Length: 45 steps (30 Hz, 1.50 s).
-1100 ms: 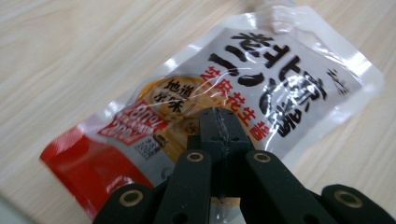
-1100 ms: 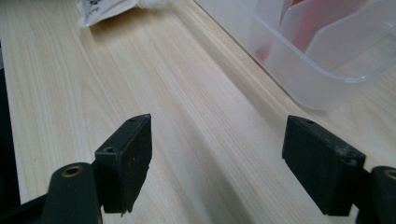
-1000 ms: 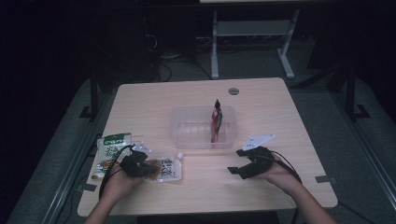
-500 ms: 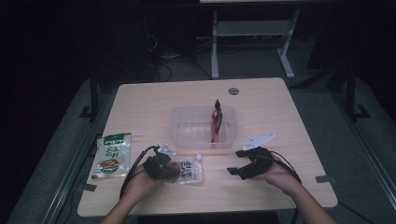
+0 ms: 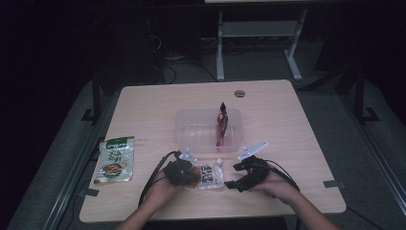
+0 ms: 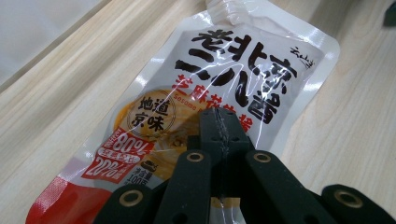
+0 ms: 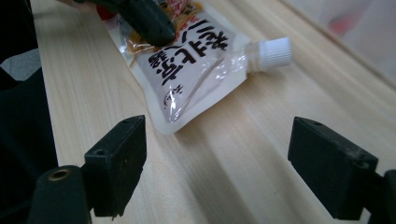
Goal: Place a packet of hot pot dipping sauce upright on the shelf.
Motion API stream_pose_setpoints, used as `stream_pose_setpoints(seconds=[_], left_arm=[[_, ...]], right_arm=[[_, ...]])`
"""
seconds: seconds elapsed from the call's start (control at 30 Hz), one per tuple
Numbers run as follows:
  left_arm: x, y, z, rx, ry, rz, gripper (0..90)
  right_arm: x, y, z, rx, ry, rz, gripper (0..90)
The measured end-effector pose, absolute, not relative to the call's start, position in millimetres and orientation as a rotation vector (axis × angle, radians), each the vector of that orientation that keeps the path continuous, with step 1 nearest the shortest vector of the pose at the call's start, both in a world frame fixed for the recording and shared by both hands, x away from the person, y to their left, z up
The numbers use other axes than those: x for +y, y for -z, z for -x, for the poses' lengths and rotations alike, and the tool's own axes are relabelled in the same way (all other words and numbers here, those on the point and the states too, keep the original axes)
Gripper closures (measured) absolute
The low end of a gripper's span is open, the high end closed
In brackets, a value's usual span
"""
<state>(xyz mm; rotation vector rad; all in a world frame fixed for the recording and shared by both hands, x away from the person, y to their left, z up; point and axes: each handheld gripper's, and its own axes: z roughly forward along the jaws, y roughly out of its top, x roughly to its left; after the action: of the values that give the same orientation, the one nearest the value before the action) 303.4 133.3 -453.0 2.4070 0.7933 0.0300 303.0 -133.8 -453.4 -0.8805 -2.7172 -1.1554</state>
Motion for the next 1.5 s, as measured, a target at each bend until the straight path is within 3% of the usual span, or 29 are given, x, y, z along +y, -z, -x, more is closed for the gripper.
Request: stream_pose_setpoints(seconds=[0.83, 1.17, 1.5], left_arm=[[133.0, 457.6, -305.5, 0.822, 0.032, -2.330, 90.0], [135.1, 457.8, -305.1, 0.812, 0.032, -2.335, 90.0], [137.7, 457.7, -304.3, 0.804, 0.052, -2.313, 90.0]], right_arm=[[-105.3, 467.7, -309.3, -2.580, 1.161, 0.863, 35.7], [-94.7, 470.3, -313.9, -2.547, 1.169, 0.851, 54.5], [-90.5, 465.5, -316.2, -2.649, 1.133, 0.753, 81.6]])
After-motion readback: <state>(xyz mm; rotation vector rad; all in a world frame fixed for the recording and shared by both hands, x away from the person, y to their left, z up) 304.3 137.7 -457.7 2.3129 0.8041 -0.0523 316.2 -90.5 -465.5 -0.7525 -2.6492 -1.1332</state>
